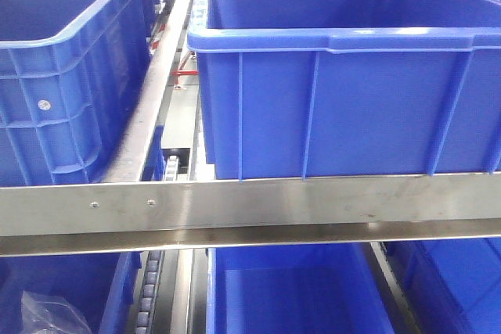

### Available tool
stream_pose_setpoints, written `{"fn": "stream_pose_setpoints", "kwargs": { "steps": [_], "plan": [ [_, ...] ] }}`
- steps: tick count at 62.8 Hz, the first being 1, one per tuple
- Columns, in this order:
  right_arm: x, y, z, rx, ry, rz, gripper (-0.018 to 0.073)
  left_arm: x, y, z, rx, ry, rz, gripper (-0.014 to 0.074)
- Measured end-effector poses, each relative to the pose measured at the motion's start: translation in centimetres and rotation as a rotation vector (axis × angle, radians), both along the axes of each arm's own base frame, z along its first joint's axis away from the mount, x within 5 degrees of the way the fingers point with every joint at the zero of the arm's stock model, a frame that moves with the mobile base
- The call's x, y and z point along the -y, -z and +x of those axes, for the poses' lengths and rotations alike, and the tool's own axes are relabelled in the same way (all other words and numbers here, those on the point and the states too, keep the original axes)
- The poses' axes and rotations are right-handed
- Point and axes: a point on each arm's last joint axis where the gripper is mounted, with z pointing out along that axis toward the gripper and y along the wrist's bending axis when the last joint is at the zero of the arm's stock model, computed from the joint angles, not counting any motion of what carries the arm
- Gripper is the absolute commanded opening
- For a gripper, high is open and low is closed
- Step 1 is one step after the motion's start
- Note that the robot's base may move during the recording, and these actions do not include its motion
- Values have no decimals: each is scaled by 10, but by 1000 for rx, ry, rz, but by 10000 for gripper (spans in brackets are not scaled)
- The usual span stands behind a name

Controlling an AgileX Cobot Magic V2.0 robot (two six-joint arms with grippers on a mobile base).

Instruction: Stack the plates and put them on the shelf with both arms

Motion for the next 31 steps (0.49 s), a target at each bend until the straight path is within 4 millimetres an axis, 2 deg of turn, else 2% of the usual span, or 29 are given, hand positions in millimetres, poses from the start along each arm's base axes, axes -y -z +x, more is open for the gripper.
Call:
{"fn": "stream_pose_setpoints", "kwargs": {
  "steps": [31],
  "plan": [
    [0,0,0,0,0,-2,48,0,0,0,0,0,0,92]
  ]
}}
